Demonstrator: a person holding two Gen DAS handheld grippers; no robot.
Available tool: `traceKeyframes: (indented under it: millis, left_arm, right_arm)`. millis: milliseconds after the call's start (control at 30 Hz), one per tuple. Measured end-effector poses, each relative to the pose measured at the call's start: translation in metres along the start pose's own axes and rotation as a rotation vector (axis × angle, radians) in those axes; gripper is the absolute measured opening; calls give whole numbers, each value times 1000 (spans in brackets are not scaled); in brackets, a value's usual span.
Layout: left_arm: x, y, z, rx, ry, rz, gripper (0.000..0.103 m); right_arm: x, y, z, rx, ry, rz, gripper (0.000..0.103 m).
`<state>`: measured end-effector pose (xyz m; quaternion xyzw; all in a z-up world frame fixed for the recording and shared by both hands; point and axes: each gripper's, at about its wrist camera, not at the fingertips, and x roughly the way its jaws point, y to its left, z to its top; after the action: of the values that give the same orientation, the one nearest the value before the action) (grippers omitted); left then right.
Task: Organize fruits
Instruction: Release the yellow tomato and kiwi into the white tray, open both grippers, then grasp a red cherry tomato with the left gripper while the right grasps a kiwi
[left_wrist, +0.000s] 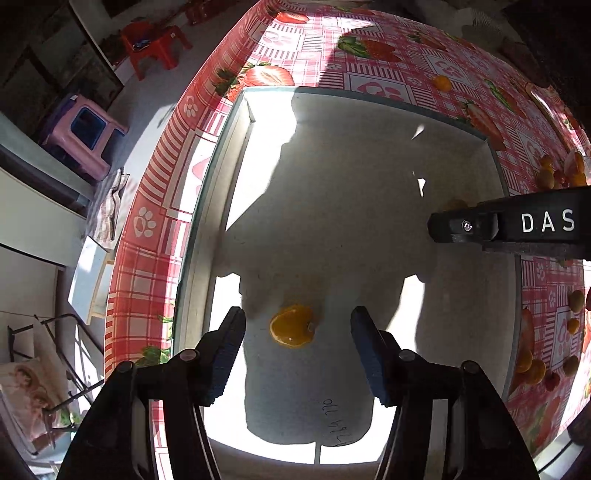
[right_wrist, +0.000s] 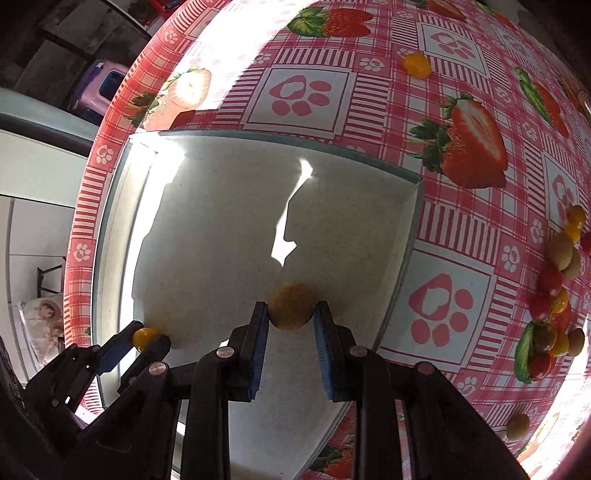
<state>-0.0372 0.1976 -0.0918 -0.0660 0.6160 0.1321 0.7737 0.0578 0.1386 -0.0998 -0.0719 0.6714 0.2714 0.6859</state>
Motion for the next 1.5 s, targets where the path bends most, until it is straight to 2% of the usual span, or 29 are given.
traceKeyframes:
  millis: [67, 133, 300, 433, 600, 667, 1033, 1233, 1400, 1467, 1500]
  left_arm:
    - [-6, -2, -1, 2, -26, 10, 82]
    - [-5, -3, 0, 12, -6, 14, 82]
    - [-11, -7, -2, 31, 11, 7, 82]
    - [-23, -19, 1, 64, 3, 6, 82]
    - [-40, -45, 6, 115, -18, -13, 82]
    - [-47, -58, 9, 143, -29, -26, 82]
    - [-72, -146, 29, 315, -83, -107, 82]
    - [-64, -190, 42, 357, -71, -128, 82]
    - [-44, -217, 55, 363, -43, -140, 82]
    - [-32, -225, 59, 366, -33, -141, 82]
    - [-27, -229, 61, 367, -27, -140, 82]
  right_arm:
    - [-1, 0, 3, 2, 10, 22, 41]
    - [2, -1, 11, 3, 9, 10, 59]
    - [-20, -4, 14, 30, -43, 67, 79]
    - [-44, -12, 8, 52, -97, 84, 80]
    - [-65, -48, -16, 137, -132, 71, 80]
    - [-83, -85, -33, 184, -129, 68, 80]
    - [-108, -193, -104, 421, -122, -19, 80]
    - [-114, -238, -125, 510, -128, -57, 80]
    - [-113, -256, -130, 506, -130, -73, 80]
    - [-111, -260, -129, 497, -129, -76, 77]
    - [-109, -262, -127, 493, -126, -74, 72]
